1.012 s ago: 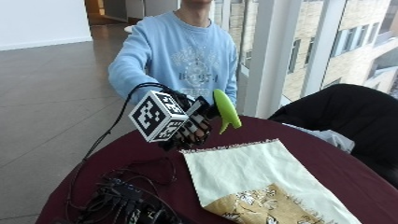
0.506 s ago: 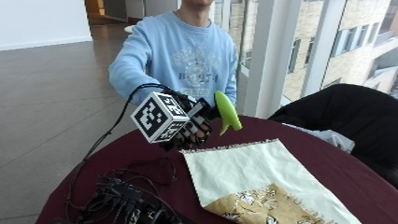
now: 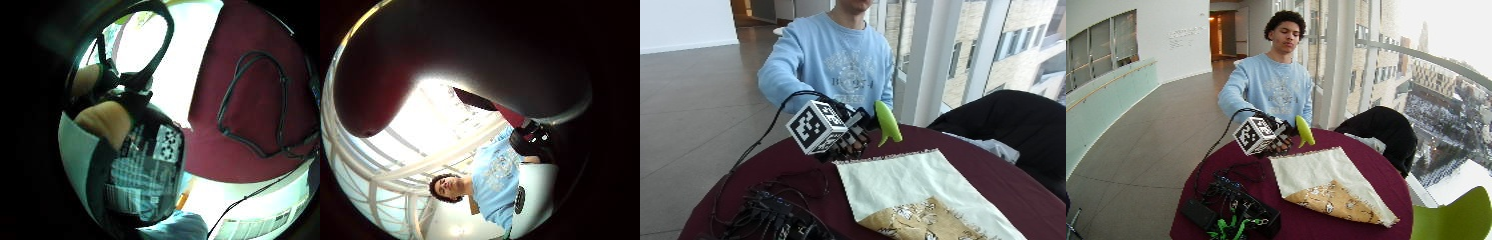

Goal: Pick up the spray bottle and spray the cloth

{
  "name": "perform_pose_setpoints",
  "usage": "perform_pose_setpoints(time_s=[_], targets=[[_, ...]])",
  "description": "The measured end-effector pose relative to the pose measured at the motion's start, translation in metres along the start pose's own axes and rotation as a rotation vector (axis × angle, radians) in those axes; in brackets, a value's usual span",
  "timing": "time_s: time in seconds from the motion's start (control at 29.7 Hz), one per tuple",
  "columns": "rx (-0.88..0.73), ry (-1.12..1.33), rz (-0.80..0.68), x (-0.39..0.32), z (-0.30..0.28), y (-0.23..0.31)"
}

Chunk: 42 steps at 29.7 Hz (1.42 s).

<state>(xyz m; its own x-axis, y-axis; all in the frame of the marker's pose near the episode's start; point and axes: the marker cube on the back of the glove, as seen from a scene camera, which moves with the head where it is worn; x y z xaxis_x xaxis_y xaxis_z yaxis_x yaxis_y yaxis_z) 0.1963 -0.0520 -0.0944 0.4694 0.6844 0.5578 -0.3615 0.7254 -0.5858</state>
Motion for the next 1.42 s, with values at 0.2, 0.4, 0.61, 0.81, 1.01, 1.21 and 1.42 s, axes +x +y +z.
perform_pose_setpoints(time_s=[0.2, 0.4, 0.61, 0.81, 1.01, 1.21, 1.42], targets=[[0.028, -0.022, -0.029, -0.007, 0.013, -0.001], [0.101, -0.081, -0.184, -0.035, 0.042, -0.001], [0.135, -0.22, -0.423, -0.073, 0.087, -0.009], [0.144, -0.261, -0.617, -0.105, 0.137, -0.024], [0.158, -0.238, -0.759, -0.136, 0.191, -0.037], [0.149, -0.222, -0.856, -0.158, 0.239, -0.055], [0.183, -0.188, -0.884, -0.163, 0.273, -0.074]])
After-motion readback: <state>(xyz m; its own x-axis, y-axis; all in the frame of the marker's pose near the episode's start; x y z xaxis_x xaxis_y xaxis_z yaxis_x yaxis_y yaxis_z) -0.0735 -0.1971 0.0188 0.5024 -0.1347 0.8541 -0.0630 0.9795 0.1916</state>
